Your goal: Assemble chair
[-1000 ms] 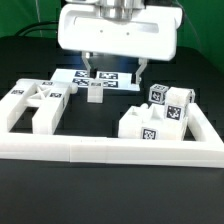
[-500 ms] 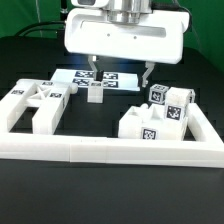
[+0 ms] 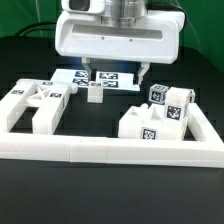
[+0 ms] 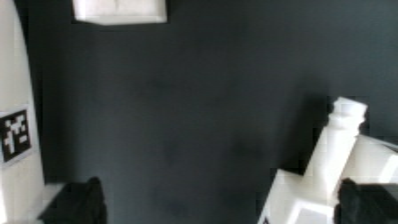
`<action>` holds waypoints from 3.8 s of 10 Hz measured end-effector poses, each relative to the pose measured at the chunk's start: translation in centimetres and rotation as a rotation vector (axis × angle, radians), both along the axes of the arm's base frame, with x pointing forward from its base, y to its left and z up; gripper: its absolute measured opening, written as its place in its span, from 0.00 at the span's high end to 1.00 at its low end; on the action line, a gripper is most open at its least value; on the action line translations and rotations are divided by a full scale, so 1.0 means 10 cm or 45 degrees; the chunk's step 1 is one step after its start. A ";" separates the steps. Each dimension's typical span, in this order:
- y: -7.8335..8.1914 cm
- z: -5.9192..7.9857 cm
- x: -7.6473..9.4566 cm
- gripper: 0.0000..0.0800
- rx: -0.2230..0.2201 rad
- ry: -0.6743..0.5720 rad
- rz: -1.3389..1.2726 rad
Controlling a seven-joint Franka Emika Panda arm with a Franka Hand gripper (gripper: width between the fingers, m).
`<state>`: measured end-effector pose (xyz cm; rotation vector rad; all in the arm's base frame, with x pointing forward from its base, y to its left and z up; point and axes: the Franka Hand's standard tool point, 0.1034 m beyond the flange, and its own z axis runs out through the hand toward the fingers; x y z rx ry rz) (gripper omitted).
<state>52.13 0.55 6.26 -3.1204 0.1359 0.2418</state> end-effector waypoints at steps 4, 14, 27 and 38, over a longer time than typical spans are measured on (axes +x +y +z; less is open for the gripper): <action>-0.08 -0.08 -0.10 0.19 0.033 0.344 0.007; -0.33 -0.26 -0.30 0.19 0.121 1.043 -0.011; -0.24 -0.55 -0.59 0.19 0.115 1.006 0.026; -0.26 -0.42 -0.48 0.64 0.119 0.988 0.028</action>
Offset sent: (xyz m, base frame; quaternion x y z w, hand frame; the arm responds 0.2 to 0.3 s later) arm -0.0034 -0.0309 -0.0176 -0.0399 -0.1673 -0.0205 0.9849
